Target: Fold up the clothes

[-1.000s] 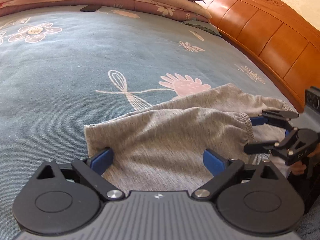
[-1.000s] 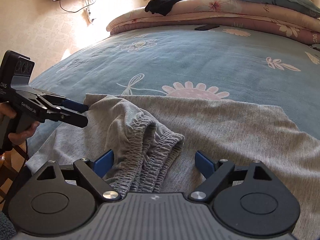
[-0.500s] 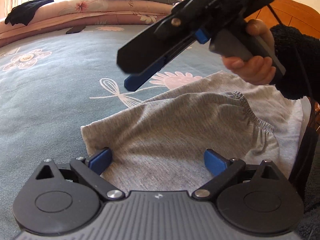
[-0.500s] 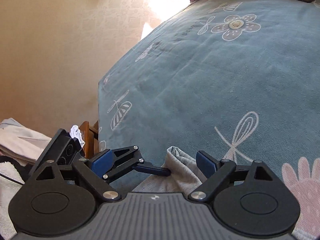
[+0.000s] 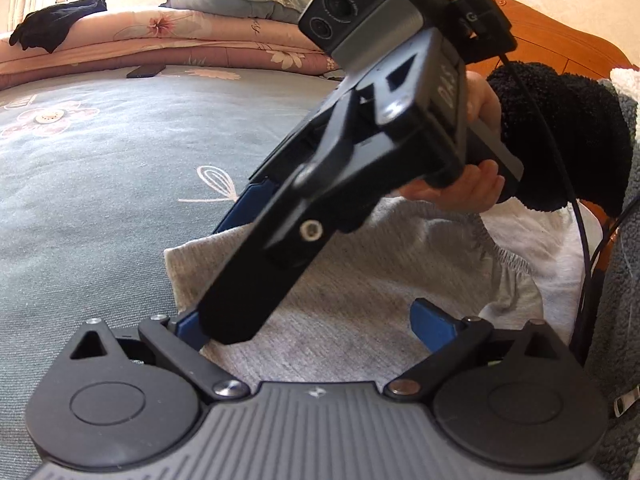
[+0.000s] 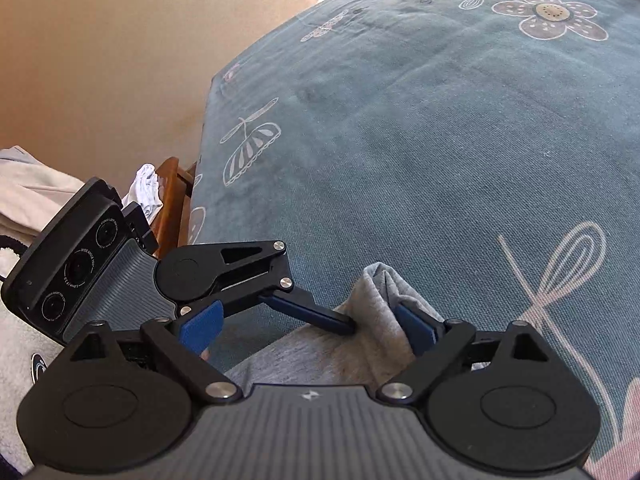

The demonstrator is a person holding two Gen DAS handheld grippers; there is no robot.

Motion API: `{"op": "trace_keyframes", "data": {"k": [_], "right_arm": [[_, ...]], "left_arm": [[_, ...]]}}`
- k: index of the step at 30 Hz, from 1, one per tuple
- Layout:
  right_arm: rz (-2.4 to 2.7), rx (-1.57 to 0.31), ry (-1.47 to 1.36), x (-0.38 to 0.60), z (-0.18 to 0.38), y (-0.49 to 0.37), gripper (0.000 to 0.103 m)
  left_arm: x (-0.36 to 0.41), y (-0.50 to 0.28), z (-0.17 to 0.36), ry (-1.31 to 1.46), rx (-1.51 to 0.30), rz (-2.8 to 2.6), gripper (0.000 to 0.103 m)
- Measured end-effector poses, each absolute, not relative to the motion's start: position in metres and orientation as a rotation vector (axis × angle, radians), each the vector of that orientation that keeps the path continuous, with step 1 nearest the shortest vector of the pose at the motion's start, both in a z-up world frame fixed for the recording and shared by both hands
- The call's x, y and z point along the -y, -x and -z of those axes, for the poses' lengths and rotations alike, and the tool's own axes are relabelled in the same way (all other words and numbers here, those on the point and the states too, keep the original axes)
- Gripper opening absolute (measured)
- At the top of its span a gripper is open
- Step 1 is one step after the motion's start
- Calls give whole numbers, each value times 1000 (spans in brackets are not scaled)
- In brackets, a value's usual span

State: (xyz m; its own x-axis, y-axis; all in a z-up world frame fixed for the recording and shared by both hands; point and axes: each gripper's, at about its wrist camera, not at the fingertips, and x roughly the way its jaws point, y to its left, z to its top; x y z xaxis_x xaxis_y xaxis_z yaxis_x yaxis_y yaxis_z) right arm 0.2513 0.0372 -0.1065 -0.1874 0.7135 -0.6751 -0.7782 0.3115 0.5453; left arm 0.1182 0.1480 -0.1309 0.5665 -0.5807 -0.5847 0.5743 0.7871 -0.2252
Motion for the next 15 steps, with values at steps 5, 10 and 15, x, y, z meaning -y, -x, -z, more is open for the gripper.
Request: {"op": "trace_keyframes", "data": {"k": [5, 10, 15], "right_arm": [[-1344, -1154, -1, -52, 110, -266, 98], [-1214, -1035, -45, -16, 67, -266, 98], [-1019, -944, -23, 50, 18, -231, 98]], "left_arm": [[-149, -121, 129, 12, -702, 675, 100], [-148, -127, 117, 20, -715, 647, 100], [-146, -156, 121, 110, -771, 657, 100]]}}
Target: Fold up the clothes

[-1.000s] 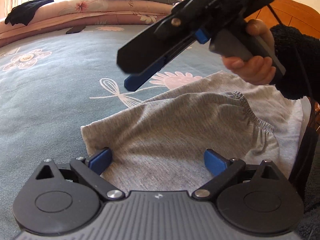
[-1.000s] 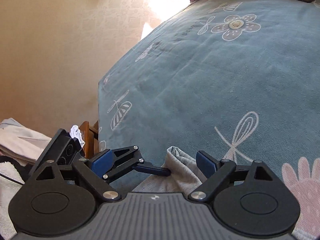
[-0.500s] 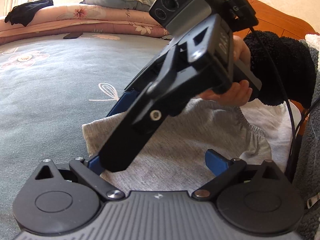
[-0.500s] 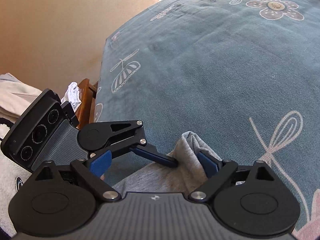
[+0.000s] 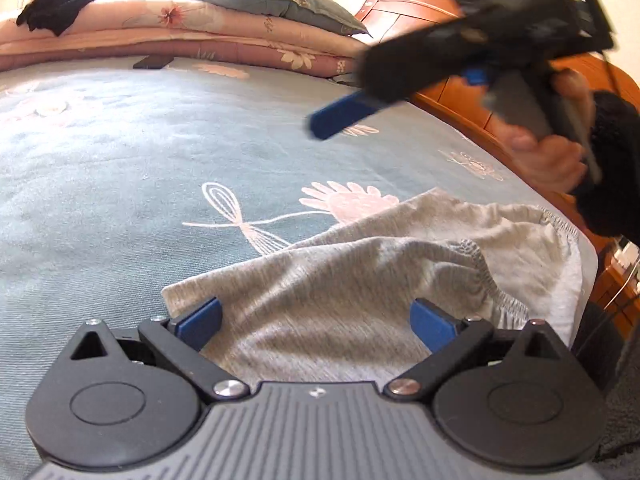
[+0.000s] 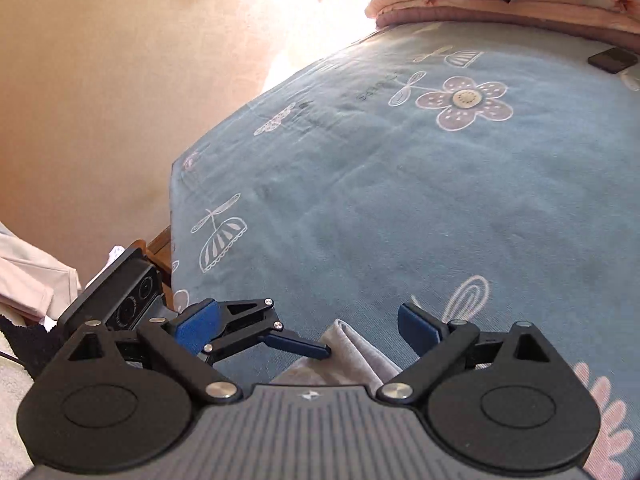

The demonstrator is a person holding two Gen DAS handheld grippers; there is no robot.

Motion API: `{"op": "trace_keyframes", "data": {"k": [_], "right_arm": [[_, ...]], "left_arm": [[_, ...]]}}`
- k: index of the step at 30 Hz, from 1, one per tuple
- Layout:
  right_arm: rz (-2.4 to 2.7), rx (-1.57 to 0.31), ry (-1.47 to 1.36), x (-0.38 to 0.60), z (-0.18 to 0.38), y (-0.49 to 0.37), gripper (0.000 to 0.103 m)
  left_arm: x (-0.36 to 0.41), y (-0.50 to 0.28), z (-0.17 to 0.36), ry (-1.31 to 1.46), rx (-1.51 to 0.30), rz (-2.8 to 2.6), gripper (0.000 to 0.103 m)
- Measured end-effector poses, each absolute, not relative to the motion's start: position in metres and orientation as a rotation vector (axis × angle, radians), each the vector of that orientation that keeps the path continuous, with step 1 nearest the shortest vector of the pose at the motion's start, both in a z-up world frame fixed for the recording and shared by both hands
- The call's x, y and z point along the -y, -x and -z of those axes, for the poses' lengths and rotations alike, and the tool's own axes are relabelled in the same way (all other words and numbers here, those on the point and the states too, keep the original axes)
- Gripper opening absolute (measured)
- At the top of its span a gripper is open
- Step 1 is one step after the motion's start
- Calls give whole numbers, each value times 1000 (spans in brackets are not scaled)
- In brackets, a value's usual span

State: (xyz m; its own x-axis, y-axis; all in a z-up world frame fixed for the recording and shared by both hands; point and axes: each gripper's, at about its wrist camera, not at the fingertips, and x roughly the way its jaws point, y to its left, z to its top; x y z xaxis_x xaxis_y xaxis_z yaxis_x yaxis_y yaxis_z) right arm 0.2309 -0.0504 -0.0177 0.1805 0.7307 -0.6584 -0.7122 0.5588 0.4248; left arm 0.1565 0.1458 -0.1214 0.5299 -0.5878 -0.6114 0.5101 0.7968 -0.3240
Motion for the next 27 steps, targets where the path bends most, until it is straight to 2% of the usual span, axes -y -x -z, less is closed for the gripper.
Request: {"op": "trace_keyframes", "data": {"k": [7, 11, 14, 17, 23, 27], "right_arm": [[-662, -864, -111, 171, -9, -135, 100], [-545, -811, -275, 222, 13, -88, 101], [-470, -787, -351, 241, 37, -76, 101], [-393, -766, -420, 259, 62, -66, 101], [-264, -788, -191, 252, 96, -53, 101], [-228, -799, -29, 235, 123, -48, 102]], "left_arm": [[-117, -146, 83, 117, -779, 689, 100], [-74, -148, 84, 42, -812, 710, 100], [-52, -165, 104, 17, -898, 653, 100], [-42, -168, 103, 25, -933, 602, 100], [-21, -137, 64, 52, -896, 675, 101], [8, -141, 77, 33, -941, 644, 101]]}}
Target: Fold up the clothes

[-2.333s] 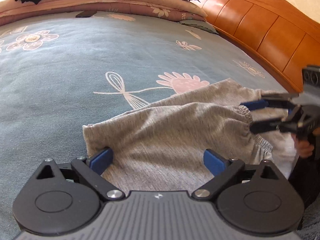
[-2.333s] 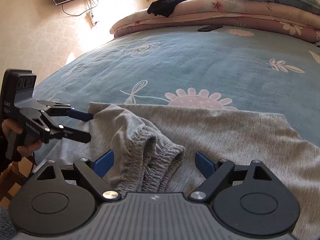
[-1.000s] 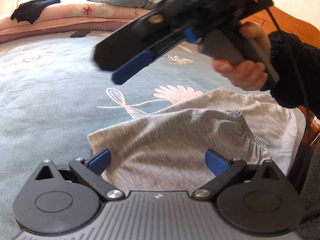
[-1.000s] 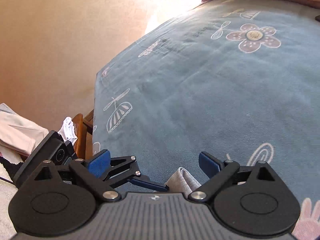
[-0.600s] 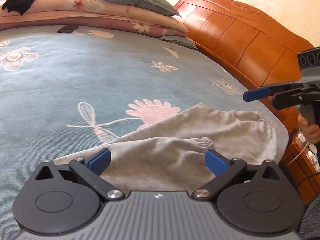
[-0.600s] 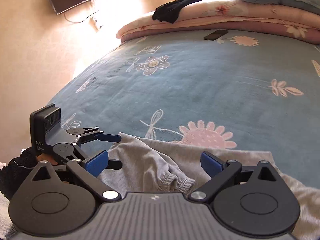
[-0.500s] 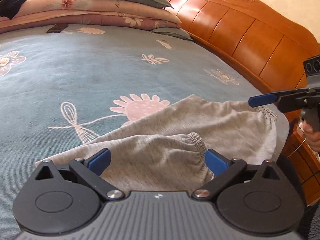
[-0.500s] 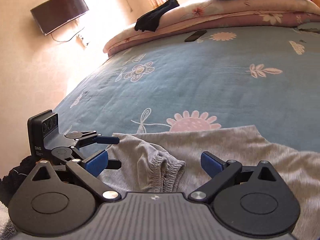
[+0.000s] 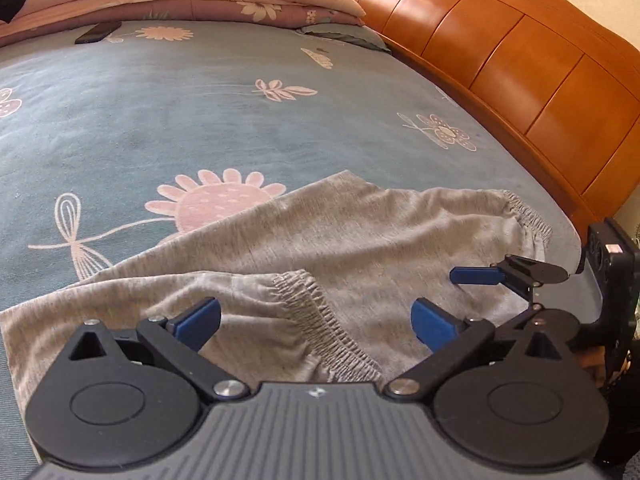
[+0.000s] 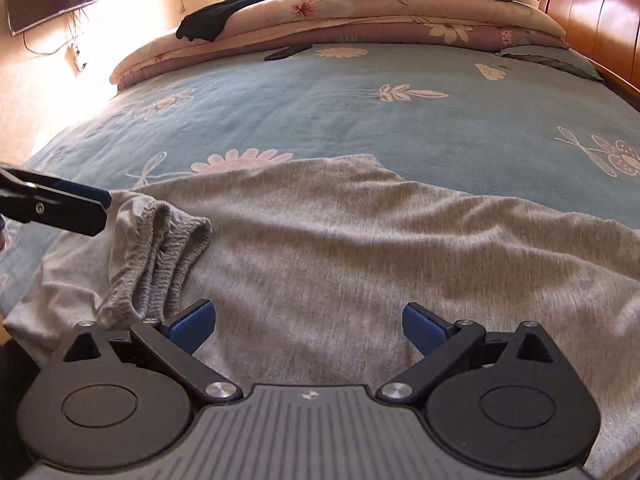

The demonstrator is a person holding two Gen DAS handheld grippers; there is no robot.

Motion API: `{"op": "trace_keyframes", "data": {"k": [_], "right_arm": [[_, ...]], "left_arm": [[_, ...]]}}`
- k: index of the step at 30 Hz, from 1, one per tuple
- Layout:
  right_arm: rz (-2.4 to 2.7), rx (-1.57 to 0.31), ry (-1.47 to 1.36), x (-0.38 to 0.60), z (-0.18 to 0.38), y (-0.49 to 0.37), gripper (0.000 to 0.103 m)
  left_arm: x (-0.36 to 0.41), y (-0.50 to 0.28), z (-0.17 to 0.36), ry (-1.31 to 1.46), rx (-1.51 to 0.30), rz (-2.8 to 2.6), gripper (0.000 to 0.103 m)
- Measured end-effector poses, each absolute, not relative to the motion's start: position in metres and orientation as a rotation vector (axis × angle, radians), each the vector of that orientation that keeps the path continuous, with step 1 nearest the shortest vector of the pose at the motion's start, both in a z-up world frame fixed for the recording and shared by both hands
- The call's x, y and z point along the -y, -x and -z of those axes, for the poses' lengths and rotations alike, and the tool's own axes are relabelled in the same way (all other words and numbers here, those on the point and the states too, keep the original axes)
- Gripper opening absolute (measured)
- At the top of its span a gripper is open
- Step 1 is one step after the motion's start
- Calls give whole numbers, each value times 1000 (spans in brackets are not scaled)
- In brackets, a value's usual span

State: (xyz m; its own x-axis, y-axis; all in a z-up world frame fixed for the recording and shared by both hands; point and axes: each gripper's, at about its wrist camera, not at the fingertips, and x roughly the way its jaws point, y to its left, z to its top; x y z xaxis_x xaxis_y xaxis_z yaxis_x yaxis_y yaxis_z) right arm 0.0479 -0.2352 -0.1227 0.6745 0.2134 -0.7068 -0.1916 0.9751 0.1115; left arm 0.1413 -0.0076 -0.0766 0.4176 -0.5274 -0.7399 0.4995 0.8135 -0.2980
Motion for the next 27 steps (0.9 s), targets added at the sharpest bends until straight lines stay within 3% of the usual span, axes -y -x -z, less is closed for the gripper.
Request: {"op": "trace_keyframes", "data": {"k": [6, 16, 27], "right_arm": [[-203, -733, 118, 218, 143, -33, 103], [-216, -696, 97, 222, 144, -27, 103], [-200, -696, 85, 222, 145, -30, 103]], "left_arm": [[30, -173, 108, 91, -1054, 523, 101], [2, -107, 52, 79, -1016, 563, 102], [-5, -52, 102, 140, -1124, 562, 102]]}}
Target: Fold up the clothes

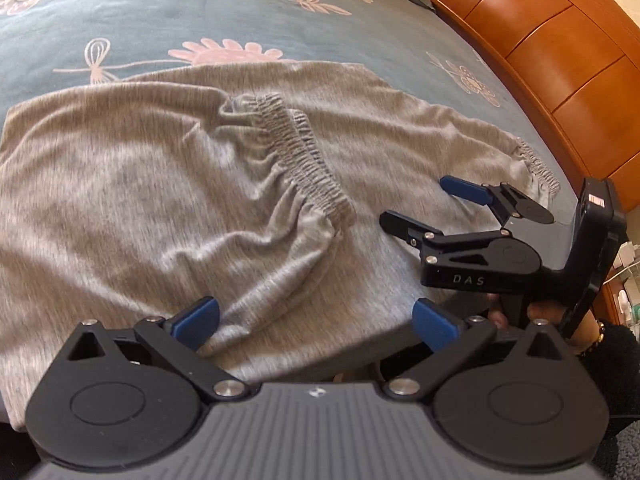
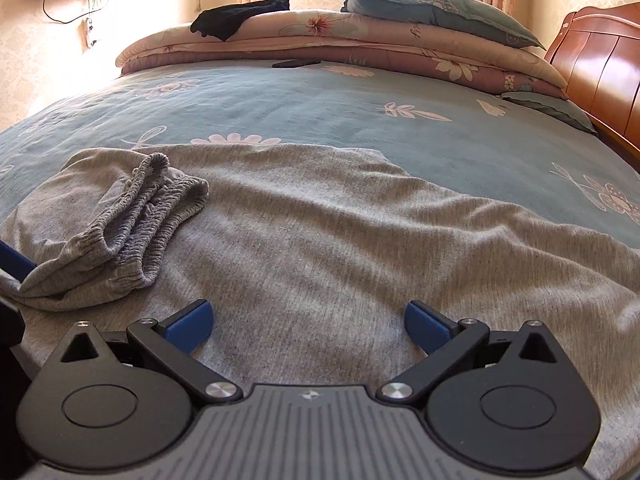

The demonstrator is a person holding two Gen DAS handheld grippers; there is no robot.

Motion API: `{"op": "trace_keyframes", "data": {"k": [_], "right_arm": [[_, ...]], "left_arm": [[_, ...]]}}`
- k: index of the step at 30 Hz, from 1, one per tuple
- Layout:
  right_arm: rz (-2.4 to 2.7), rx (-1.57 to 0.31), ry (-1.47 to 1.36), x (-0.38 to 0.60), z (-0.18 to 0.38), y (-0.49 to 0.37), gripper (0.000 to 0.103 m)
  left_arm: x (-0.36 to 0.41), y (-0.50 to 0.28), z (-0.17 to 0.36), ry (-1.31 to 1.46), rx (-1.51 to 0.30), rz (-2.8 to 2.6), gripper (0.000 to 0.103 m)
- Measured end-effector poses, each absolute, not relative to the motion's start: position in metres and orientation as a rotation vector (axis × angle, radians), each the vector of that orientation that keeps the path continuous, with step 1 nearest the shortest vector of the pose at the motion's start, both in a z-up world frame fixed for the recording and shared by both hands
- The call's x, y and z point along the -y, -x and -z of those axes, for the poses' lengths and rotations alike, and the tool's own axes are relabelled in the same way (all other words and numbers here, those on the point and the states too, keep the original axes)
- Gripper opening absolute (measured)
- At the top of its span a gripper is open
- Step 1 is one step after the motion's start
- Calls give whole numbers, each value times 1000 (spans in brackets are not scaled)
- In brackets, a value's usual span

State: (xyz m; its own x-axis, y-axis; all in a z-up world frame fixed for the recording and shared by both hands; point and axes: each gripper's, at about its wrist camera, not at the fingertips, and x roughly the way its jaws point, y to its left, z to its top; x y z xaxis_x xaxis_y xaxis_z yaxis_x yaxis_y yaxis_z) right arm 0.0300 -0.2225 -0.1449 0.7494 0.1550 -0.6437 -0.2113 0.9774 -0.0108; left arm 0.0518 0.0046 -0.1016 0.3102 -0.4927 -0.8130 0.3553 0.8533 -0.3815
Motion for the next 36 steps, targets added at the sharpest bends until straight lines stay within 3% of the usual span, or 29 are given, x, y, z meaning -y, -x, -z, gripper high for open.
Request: {"op": "trace_keyframes", "data": {"k": [5, 12, 30, 36], "right_arm": [[-195, -690, 81, 223, 146, -30, 103], [-179, -698, 75, 221, 144, -30, 103], [-138, -678, 62, 218, 147, -29, 103], [-127, -643, 64, 217, 148, -24, 103]], "left_arm": [[-16, -43, 71, 96, -965, 552, 102], [-35, -54, 106, 98, -1070, 471, 102], [-59, -45, 112, 193, -1030, 556, 102], [-56, -38, 93, 69, -929, 544, 102]]}}
